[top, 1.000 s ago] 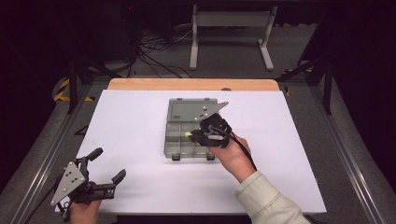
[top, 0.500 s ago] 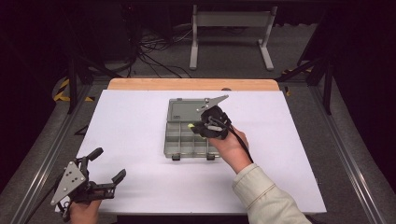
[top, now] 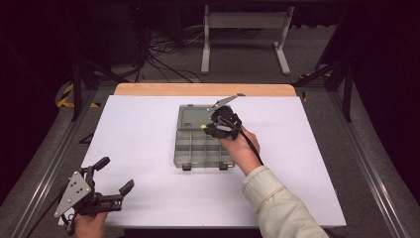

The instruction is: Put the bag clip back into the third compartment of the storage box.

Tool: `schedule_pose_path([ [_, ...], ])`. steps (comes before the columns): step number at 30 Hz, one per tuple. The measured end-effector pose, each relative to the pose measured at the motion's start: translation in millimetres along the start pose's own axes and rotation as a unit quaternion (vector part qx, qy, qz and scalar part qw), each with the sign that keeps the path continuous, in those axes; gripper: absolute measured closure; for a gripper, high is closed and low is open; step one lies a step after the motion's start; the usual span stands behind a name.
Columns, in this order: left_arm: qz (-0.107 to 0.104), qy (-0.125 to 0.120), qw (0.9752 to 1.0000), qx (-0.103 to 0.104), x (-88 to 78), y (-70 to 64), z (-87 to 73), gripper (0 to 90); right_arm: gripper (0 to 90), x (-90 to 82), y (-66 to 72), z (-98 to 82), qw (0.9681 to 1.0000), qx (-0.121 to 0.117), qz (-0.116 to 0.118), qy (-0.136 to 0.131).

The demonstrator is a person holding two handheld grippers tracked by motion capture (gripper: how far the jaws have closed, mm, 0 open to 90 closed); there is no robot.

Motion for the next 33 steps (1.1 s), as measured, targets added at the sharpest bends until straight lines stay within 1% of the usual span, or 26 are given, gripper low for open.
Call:
schedule_pose_path([
  [6,-0.001,0.0,1.0,0.001,0.0,0.1,-0.1,0.3,77.7,9.3,-8.0,-0.4,0.9999,0.006,-0.01,0.007],
  [8,0.0,0.001,1.0,0.0,-0.4,0.6,-0.3,0.3,77.7,11.3,-9.3,-1.2,0.9999,0.01,-0.01,0.008],
  [9,-0.001,0.001,1.0,0.0,-0.3,0.6,-0.3,0.3,77.7,13.3,-10.7,-1.7,0.9998,0.013,-0.014,0.008],
  [11,-0.001,-0.001,1.0,-0.002,0.0,0.2,0.1,0.4,77.7,15.1,-12.1,-2.6,0.9998,0.013,-0.015,0.01],
  [12,-0.002,-0.001,1.0,-0.001,0.1,-0.2,0.2,0.4,77.7,15.8,-13.5,-3.3,0.9998,0.009,-0.015,0.011],
  [14,-0.002,-0.002,1.0,-0.001,0.3,-0.5,0.2,0.4,77.6,17.1,-15.7,-4.5,0.9997,0.013,-0.019,0.013],
  [19,-0.002,0.0,1.0,0.0,0.7,-0.6,-0.2,0.4,77.6,18.2,-18.4,-6.3,0.9995,0.026,-0.017,0.01],
  [22,-0.003,-0.001,1.0,-0.001,0.7,-0.9,0.1,0.5,77.6,18.3,-19.3,-7.7,0.9995,0.028,-0.014,0.009],
  [26,-0.005,0.002,1.0,0.002,0.9,-1.1,-0.3,0.6,77.7,20.1,-19.5,-9.2,0.9992,0.038,-0.011,0.008],
  [30,-0.005,0.002,1.0,0.002,0.7,-0.9,-0.2,0.6,77.6,23.8,-19.3,-10.8,0.9993,0.036,-0.01,0.01],
  [33,-0.005,0.002,1.0,0.002,0.7,-0.9,-0.2,0.7,77.6,26.8,-20.3,-13.7,0.999,0.041,-0.009,0.014],
])
Point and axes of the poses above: each handheld gripper's, and its own axes: x roughly forward along the jaws, z roughly out of its top, y roughly to its left, the point moved 7 cm from there along x, roughly forward along the jaws, and after that the axes turned 8 degrees about -y, right-handed, at the moved point
